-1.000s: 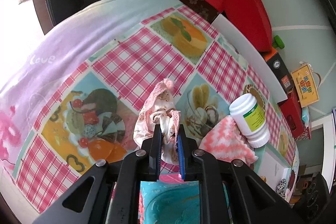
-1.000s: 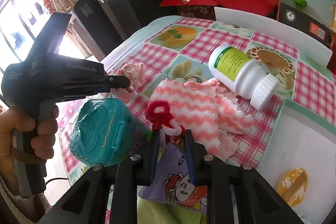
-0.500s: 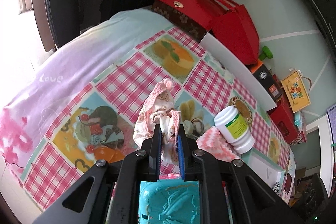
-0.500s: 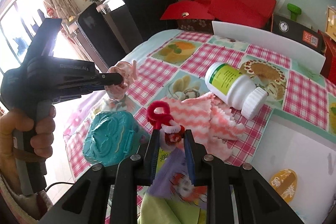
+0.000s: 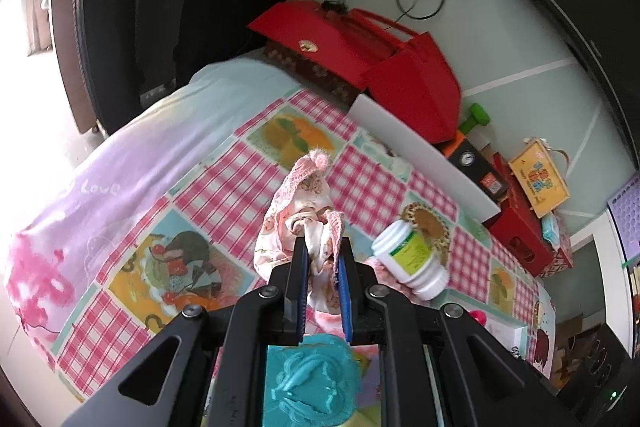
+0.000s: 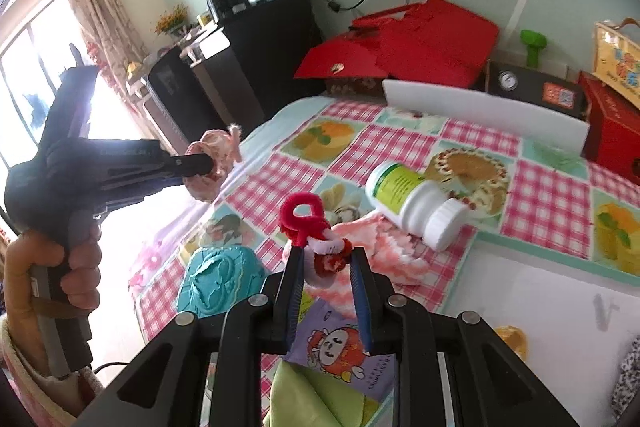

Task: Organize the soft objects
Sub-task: 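Carry the pink sock and the red bow over the white tray with both grippers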

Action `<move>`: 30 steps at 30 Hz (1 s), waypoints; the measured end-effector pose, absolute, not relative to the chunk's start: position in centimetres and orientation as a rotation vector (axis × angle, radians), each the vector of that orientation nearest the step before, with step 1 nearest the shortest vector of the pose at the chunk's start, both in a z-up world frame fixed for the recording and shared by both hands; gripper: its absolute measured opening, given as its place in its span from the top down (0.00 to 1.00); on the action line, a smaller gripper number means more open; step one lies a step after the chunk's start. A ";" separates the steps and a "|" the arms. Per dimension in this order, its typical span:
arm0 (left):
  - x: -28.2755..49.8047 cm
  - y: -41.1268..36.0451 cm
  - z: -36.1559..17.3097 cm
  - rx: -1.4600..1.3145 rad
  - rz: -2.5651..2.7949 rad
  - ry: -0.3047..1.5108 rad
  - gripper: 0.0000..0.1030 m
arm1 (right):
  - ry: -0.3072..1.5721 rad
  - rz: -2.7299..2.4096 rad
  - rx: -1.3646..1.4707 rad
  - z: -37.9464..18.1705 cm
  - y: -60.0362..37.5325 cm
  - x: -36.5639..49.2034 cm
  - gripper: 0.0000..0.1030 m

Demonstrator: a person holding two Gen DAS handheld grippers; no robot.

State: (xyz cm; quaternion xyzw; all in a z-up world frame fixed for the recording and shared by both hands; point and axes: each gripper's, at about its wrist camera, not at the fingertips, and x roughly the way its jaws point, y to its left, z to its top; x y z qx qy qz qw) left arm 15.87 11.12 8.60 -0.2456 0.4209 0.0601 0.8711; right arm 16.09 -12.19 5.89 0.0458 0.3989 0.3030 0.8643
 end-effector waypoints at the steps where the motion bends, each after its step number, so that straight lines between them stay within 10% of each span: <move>1: 15.8 10.8 8.9 -0.507 0.118 0.873 0.87 | 0.827 0.620 0.099 6.1 -12.7 16.0 0.76; 30: 18.1 -8.4 9.7 -0.178 -0.273 0.917 0.87 | 0.714 0.031 0.302 9.1 -34.5 12.4 0.76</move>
